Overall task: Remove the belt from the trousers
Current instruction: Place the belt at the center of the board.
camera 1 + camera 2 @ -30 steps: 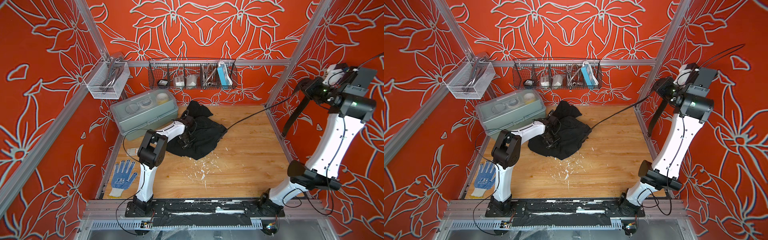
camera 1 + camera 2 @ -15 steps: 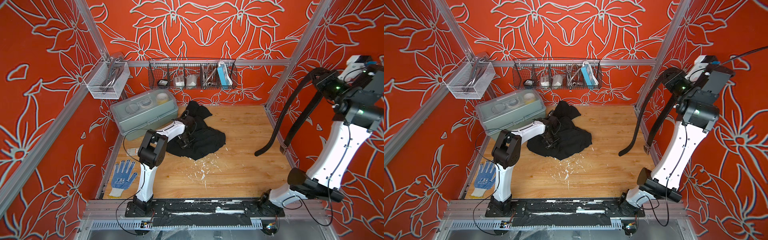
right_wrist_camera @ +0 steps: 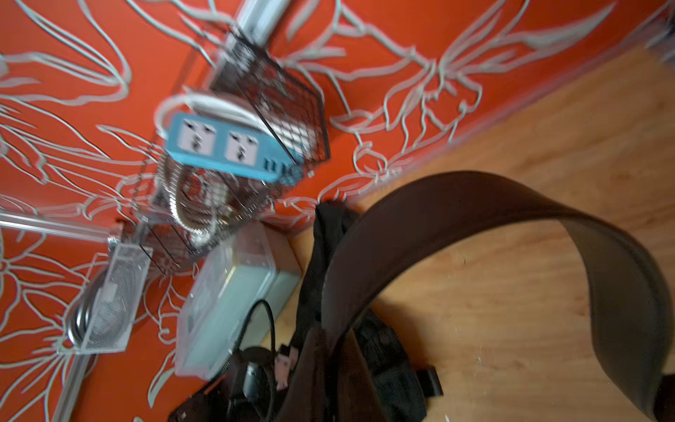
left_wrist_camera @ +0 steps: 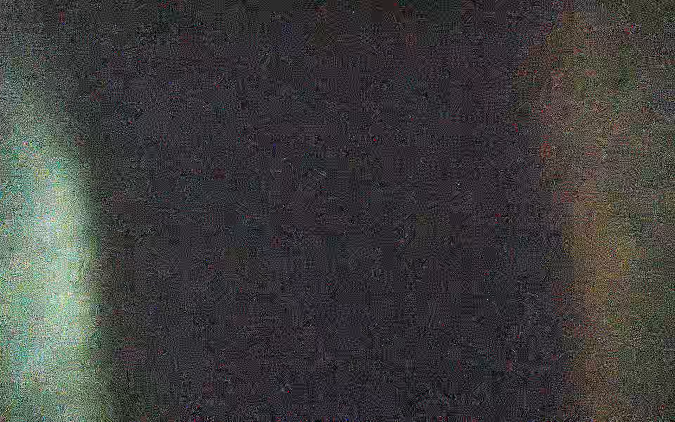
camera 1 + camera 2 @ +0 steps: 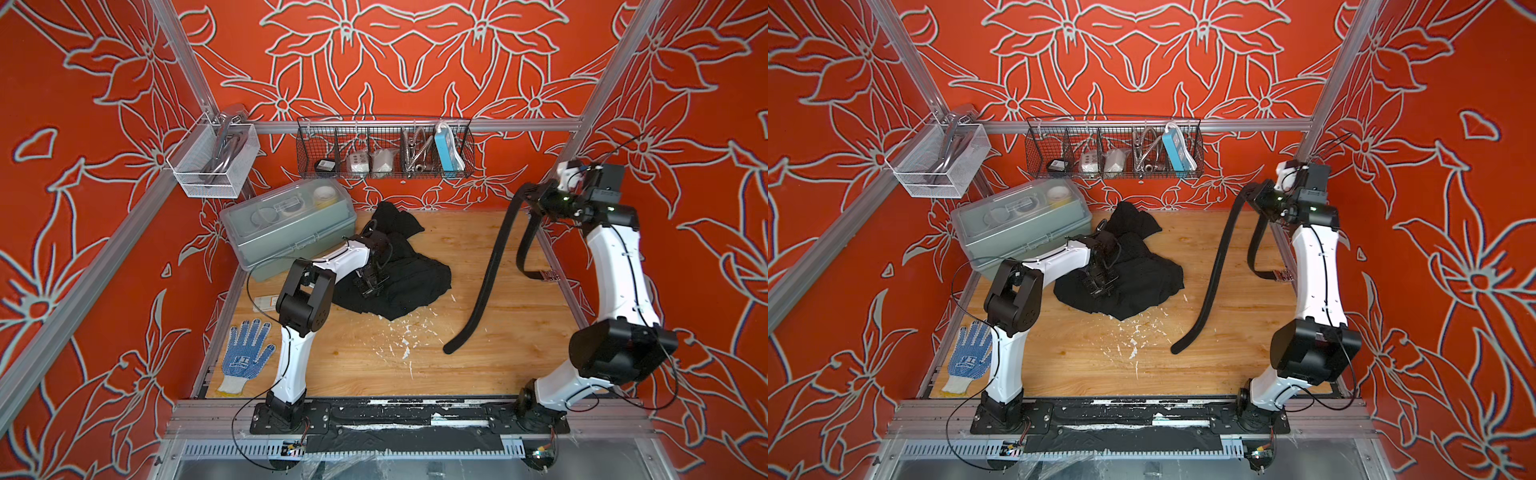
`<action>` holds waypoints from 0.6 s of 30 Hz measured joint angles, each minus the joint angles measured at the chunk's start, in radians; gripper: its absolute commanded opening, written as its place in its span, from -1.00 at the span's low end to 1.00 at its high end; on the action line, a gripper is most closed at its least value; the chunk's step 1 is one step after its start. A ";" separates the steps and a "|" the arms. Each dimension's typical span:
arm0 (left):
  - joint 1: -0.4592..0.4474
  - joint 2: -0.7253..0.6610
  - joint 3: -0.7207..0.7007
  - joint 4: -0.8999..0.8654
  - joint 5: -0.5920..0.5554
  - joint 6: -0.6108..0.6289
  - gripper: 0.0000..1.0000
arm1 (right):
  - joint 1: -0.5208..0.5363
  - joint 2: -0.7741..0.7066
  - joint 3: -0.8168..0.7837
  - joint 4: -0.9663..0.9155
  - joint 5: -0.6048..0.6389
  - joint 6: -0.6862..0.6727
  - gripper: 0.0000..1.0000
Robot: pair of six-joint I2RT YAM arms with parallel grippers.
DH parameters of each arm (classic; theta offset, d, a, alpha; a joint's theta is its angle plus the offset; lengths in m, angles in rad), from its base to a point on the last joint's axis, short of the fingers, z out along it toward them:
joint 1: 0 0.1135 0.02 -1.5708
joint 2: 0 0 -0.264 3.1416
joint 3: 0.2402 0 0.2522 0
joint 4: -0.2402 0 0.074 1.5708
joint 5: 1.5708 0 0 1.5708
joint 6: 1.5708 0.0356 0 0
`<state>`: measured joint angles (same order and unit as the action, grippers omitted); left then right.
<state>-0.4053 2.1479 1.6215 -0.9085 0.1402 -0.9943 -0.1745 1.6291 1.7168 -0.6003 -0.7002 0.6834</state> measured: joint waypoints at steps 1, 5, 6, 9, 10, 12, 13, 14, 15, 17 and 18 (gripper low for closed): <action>0.001 0.000 0.001 -0.002 0.002 0.008 -1.00 | 0.015 0.021 -0.042 0.020 -0.002 0.002 -1.00; 0.002 0.000 0.002 -0.003 0.004 0.041 -1.00 | 0.064 0.164 -0.102 0.086 -0.011 -0.009 -1.00; 0.002 0.000 0.003 -0.003 0.004 0.050 -1.00 | 0.075 0.204 -0.102 0.102 -0.013 -0.014 -1.00; 0.002 0.000 0.010 -0.006 0.003 0.078 -0.94 | 0.114 0.333 -0.080 0.130 -0.019 -0.024 -1.00; 0.002 0.000 0.012 -0.007 0.003 0.088 -0.92 | 0.127 0.380 -0.063 0.132 -0.020 -0.025 -1.00; 0.002 -0.001 0.014 -0.008 0.003 0.106 -0.86 | 0.148 0.458 -0.024 0.138 -0.021 -0.029 -1.00; 0.002 -0.001 0.014 -0.010 0.002 0.117 -0.84 | 0.156 0.491 -0.005 0.140 -0.023 -0.032 -1.00; 0.002 -0.001 0.016 -0.011 0.000 0.124 -0.83 | 0.167 0.525 0.018 0.141 -0.023 -0.037 -1.00; 0.001 -0.001 0.019 -0.016 -0.003 0.132 -0.81 | 0.176 0.550 0.037 0.140 -0.023 -0.042 -1.00; 0.001 0.000 0.027 -0.030 -0.015 0.149 -0.73 | 0.190 0.591 0.072 0.140 -0.023 -0.048 -1.00; 0.001 0.000 0.030 -0.038 -0.023 0.159 -0.69 | 0.195 0.602 0.081 0.141 -0.023 -0.049 -1.00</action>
<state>-0.4042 2.1475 1.6516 -0.9463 0.1177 -0.8352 0.0204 2.2311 1.7981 -0.4591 -0.7227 0.6342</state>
